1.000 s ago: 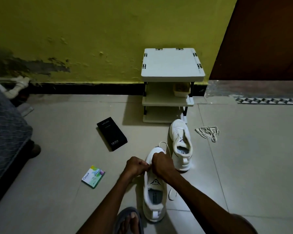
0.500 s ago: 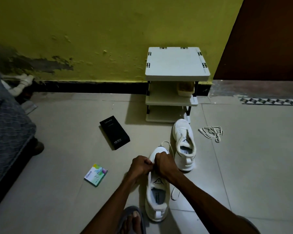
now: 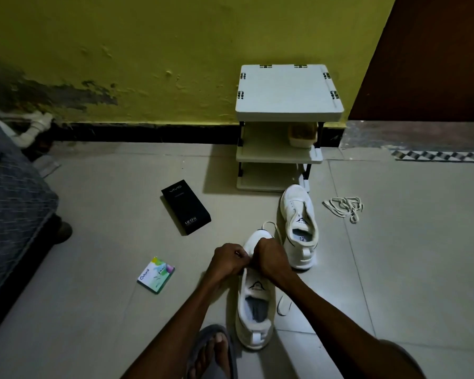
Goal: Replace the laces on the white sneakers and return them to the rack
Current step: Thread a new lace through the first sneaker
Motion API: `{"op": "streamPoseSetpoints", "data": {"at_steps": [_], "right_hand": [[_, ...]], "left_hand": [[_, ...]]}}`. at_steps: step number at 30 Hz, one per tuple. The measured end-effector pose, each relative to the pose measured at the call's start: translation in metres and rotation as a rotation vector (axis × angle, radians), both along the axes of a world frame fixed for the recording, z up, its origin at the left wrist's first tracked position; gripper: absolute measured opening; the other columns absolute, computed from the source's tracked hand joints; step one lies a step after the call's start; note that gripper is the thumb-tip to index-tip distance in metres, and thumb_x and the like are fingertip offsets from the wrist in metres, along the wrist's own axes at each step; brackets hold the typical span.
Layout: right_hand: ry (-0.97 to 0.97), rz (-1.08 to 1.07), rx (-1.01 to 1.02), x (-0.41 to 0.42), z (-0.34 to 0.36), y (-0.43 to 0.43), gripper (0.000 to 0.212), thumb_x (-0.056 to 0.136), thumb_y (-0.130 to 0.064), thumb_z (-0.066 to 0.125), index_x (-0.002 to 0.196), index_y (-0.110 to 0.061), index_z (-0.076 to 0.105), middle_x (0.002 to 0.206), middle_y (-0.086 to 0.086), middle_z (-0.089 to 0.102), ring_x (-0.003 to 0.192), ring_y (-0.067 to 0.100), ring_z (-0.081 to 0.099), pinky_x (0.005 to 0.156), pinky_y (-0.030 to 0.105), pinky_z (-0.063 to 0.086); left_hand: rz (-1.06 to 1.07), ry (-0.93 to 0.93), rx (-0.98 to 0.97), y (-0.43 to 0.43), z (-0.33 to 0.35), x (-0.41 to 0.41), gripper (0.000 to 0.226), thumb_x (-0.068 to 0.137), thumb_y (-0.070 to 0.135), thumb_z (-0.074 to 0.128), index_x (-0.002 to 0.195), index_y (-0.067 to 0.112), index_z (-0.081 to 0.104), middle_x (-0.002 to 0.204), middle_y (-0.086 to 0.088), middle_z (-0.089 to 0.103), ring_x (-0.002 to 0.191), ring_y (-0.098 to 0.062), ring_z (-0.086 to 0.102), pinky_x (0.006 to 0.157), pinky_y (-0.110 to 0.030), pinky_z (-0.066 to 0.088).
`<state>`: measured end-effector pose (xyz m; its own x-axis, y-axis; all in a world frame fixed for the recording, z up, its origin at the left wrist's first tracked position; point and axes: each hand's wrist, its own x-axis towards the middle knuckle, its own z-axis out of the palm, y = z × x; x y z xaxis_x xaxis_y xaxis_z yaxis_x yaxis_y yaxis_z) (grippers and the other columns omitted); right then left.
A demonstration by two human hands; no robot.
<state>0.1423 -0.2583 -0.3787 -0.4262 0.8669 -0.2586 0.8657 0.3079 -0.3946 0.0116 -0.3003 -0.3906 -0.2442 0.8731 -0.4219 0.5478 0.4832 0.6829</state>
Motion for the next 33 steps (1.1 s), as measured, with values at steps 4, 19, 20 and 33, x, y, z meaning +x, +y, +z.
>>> {"op": "streamPoseSetpoints", "data": {"at_steps": [4,19,20,33], "right_hand": [[0.096,-0.075,-0.06,0.012,0.002,0.003,0.015,0.077,-0.017,0.072,0.083,-0.004,0.076,0.084,0.011,0.071,0.076,0.019,0.063,0.047,0.017,0.029],[0.021,-0.193,0.108,0.001,-0.016,-0.026,0.018,0.083,-0.031,0.061,0.082,-0.014,0.068,0.083,0.006,0.071,0.083,0.025,0.068,0.061,0.025,0.035],[0.033,-0.206,0.107,0.002,-0.018,-0.025,0.019,0.084,-0.031,0.06,0.083,-0.013,0.067,0.085,0.008,0.071,0.085,0.027,0.068,0.061,0.026,0.034],[0.037,-0.212,-0.006,0.001,-0.023,-0.019,0.015,0.085,-0.024,0.056,0.072,-0.019,0.051,0.068,0.008,0.048,0.07,0.024,0.055,0.061,0.025,0.031]], "left_hand": [[0.077,-0.112,-0.076,-0.001,0.001,-0.002,0.009,0.08,0.01,0.072,0.087,0.008,0.078,0.075,-0.006,0.071,0.057,-0.01,0.06,0.056,-0.017,0.051],[0.251,-0.275,-0.195,-0.004,0.003,0.005,0.02,0.072,0.012,0.067,0.085,0.001,0.078,0.064,-0.007,0.066,0.049,-0.011,0.057,0.054,-0.017,0.047],[0.253,-0.28,-0.186,-0.005,0.002,0.006,0.019,0.075,0.008,0.065,0.086,-0.001,0.077,0.061,-0.006,0.063,0.045,-0.008,0.054,0.051,-0.015,0.044],[0.236,-0.198,-0.026,-0.01,-0.007,0.006,0.007,0.083,-0.002,0.069,0.081,0.001,0.075,0.064,-0.008,0.066,0.039,0.001,0.055,0.047,-0.012,0.046]]}}
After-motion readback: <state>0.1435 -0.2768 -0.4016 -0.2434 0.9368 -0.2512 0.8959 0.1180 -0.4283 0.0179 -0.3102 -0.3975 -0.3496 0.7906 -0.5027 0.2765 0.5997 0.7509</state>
